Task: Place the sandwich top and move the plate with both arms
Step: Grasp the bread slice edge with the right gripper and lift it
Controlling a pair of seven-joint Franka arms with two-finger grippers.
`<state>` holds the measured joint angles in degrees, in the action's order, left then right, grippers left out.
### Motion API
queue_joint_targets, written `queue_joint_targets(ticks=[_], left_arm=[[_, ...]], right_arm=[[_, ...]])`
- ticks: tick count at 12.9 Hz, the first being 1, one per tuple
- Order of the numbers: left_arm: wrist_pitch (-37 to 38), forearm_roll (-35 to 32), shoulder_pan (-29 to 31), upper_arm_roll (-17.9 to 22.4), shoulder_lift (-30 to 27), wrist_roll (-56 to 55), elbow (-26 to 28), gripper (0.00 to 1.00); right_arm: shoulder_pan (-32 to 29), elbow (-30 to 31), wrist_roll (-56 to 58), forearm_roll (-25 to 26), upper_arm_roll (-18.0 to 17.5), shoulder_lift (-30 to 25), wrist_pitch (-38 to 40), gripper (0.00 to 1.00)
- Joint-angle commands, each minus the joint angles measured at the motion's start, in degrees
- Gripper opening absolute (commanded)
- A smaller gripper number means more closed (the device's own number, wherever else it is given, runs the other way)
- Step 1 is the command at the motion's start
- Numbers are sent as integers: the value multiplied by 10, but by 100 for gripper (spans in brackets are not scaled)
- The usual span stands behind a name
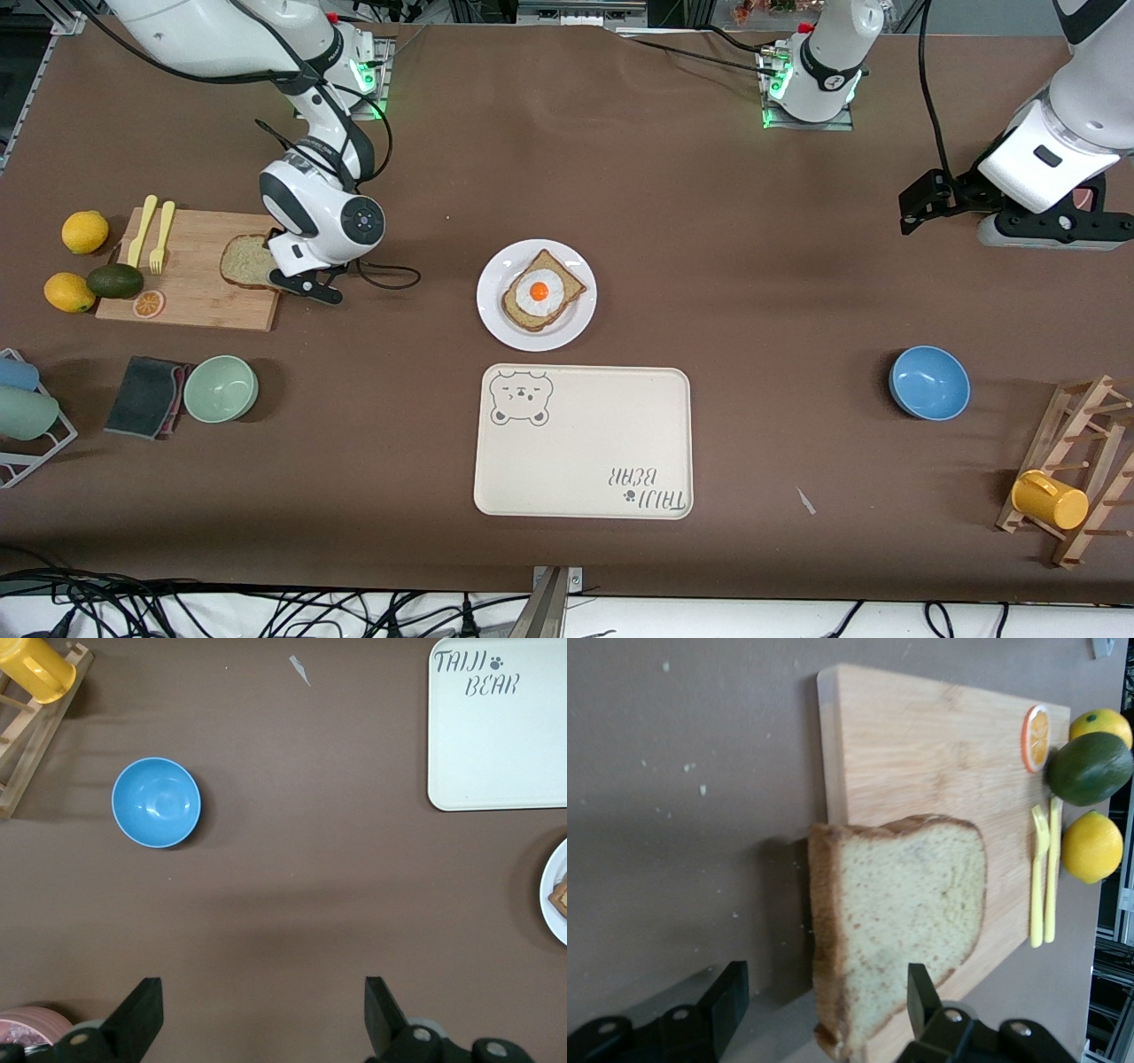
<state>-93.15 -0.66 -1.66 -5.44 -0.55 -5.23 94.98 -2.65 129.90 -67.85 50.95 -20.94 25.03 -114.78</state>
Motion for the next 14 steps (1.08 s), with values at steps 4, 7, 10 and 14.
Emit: queue_joint_targets(ticks=[4, 7, 10, 14], left_arm=[[17, 18, 1, -1, 1, 3, -14, 100], [17, 18, 1, -1, 1, 2, -14, 100], [17, 18, 1, -1, 1, 2, -15, 100], [17, 18, 1, -1, 1, 2, -15, 100]], right_arm=[[-2, 7, -18, 16, -3, 1, 8, 55], [-2, 7, -18, 17, -3, 0, 8, 50], [-3, 7, -18, 26, -2, 0, 29, 47], [-2, 15, -18, 28, 0, 0, 30, 29]])
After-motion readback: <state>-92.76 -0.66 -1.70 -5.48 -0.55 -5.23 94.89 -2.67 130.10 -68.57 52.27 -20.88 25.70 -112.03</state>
